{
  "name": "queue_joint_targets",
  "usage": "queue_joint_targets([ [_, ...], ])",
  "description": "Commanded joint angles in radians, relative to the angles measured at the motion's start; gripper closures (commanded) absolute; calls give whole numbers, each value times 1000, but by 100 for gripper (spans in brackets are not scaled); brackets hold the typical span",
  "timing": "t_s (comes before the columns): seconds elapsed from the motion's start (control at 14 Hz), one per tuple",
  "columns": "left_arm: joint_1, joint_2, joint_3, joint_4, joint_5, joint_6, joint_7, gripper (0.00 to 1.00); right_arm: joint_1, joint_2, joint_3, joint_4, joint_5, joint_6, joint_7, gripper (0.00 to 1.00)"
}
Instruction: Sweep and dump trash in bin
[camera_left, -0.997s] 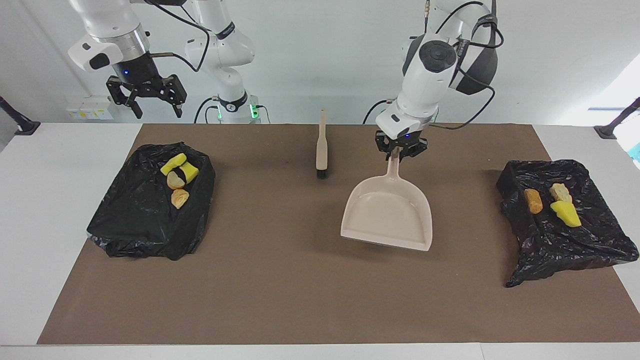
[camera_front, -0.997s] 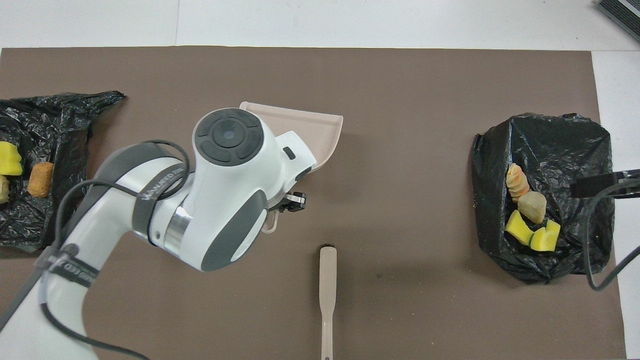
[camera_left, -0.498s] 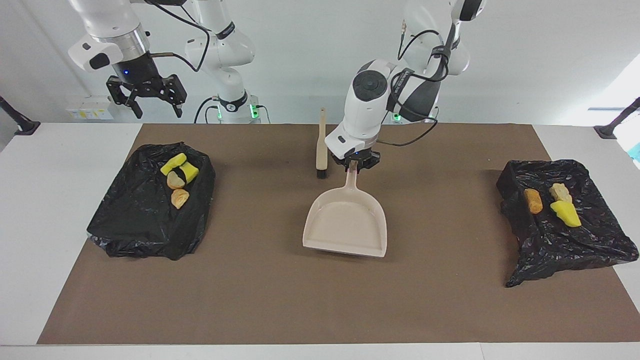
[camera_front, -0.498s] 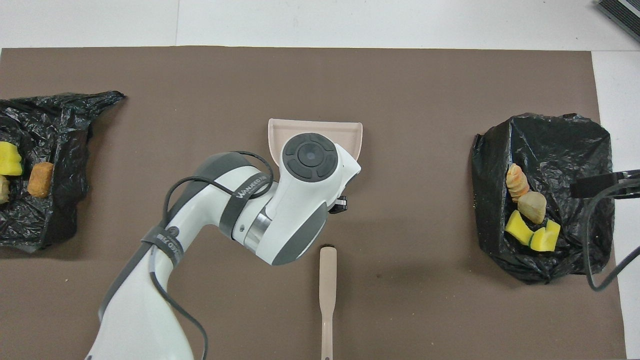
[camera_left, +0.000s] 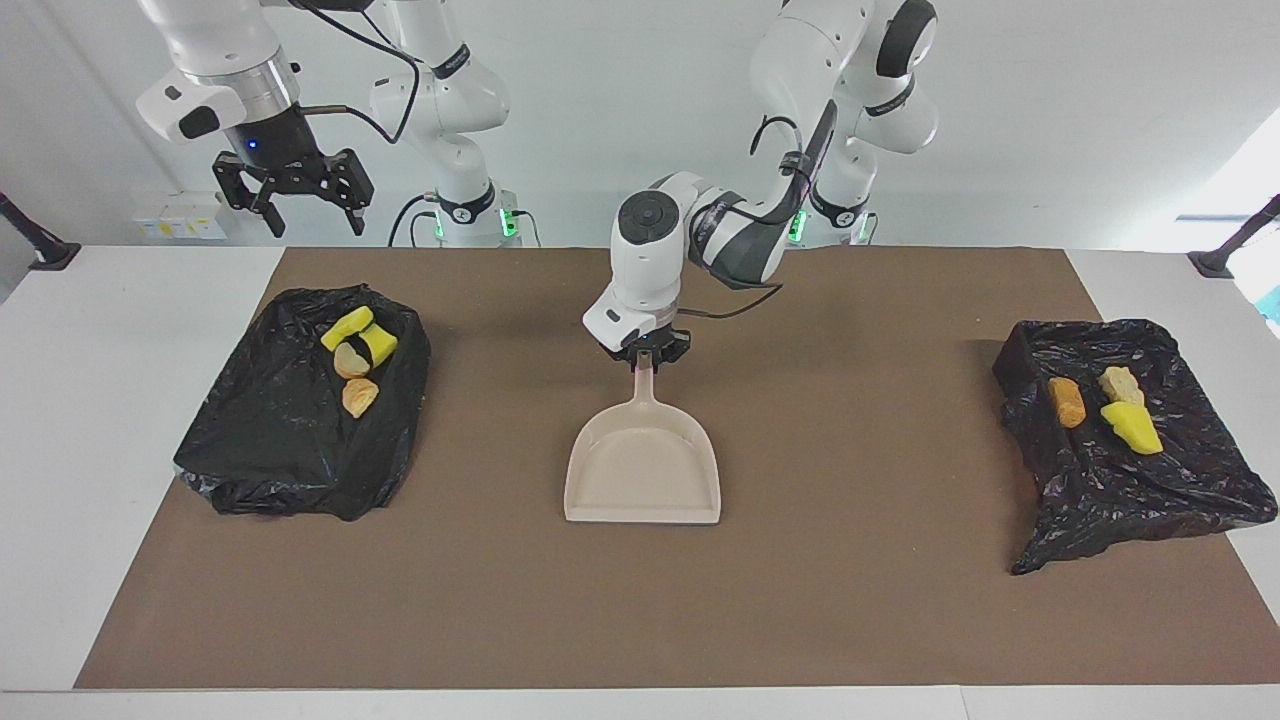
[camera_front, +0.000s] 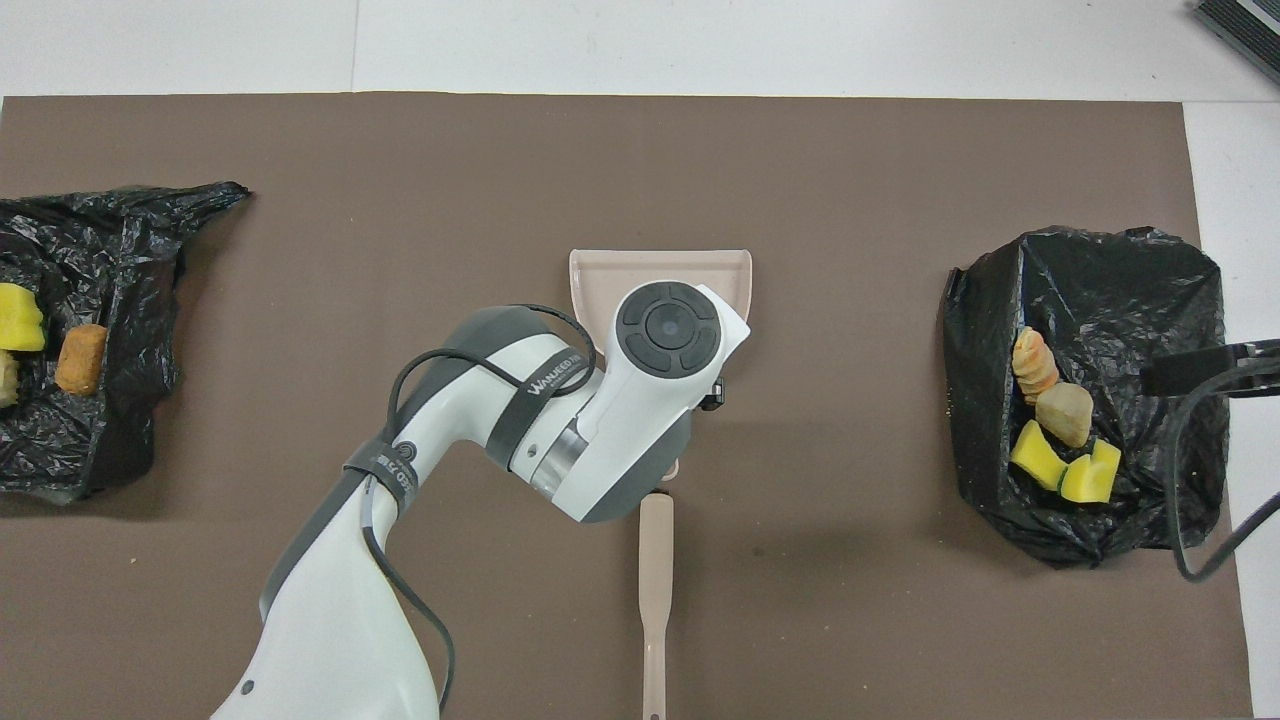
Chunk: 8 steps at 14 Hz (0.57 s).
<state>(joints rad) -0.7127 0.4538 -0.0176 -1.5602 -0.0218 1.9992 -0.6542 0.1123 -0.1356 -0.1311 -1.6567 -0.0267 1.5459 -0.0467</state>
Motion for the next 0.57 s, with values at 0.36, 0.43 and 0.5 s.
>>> queue_joint_targets([
  [0.36, 269, -109, 5, 3, 3, -37, 172, 0, 0, -4, 1, 11, -9, -26, -12, 0],
  [0.43, 303, -119, 7, 8, -7, -58, 213, 0, 0, -4, 1, 11, -9, -26, -12, 0],
  [0.5, 341, -132, 10, 11, -27, -78, 234, 0, 0, -4, 1, 11, -9, -26, -12, 0],
])
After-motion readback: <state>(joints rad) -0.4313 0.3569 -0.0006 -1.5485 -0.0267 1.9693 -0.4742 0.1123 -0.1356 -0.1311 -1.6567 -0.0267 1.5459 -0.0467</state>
